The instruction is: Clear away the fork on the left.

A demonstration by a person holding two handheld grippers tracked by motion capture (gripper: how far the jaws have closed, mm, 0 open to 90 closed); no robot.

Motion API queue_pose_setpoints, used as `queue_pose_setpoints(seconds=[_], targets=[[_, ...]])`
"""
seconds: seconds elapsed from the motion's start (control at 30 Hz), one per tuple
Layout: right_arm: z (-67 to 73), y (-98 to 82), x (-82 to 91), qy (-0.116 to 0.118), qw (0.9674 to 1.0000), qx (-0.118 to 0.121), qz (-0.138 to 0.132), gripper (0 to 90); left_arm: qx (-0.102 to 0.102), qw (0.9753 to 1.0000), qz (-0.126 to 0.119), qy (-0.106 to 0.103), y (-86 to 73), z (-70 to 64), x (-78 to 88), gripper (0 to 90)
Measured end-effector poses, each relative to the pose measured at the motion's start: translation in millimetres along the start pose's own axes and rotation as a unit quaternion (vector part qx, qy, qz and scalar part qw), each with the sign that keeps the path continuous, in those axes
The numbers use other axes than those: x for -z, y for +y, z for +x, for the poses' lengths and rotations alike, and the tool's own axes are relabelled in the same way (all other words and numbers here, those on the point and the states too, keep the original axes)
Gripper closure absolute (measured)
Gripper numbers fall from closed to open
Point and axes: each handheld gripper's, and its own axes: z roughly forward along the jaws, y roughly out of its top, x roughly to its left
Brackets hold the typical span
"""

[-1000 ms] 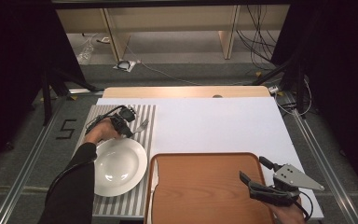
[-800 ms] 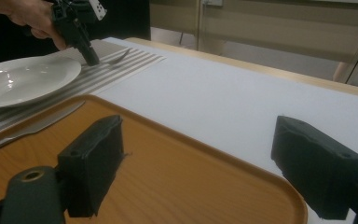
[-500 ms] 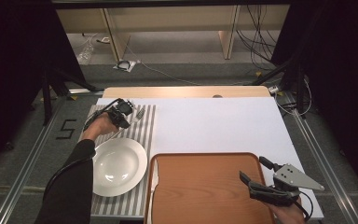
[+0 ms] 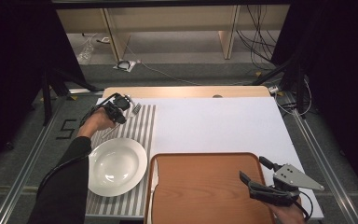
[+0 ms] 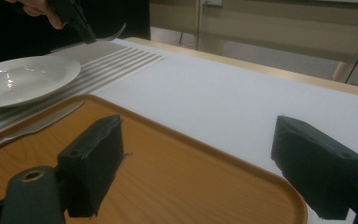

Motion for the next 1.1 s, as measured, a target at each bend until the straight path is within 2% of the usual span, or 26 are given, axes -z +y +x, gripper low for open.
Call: queue_pose_setpoints(seconds=[0.13, 0.43, 0.67, 0.93, 1.03, 1.1], targets=[[0.1, 0.0, 0.0, -0.001, 1.0, 0.0, 0.001, 17.8, 0.011, 0.9999, 0.001, -0.007, 2.9, -4.3, 11.8, 84.6], [0.6, 0.2, 0.6, -0.002, 1.0, 0.001, 0.0, 17.8, -0.009, 0.9999, -0.001, -0.011, 9.0, -34.1, 43.9, 84.7], [0.7, 0.0, 0.3, -0.002, 1.0, 0.001, -0.001, 17.8, -0.038, 0.9989, -0.016, -0.02, 8.5, -60.5, 62.5, 84.6], [1.1, 0.1, 0.7, -0.002, 1.0, 0.0, 0.0, 17.8, -0.062, 0.9961, -0.043, -0.044, 2.4, -94.8, 81.2, 84.6], [1.6, 0.2, 0.1, -0.001, 1.0, 0.0, -0.003, 17.8, -0.075, 0.9938, -0.054, -0.062, -0.3, -108.5, 86.4, 84.6], [1.6, 0.2, 0.2, -0.001, 1.0, 0.001, -0.003, 17.8, -0.086, 0.9926, -0.056, -0.065, -1.5, -117.4, 88.9, 84.6]])
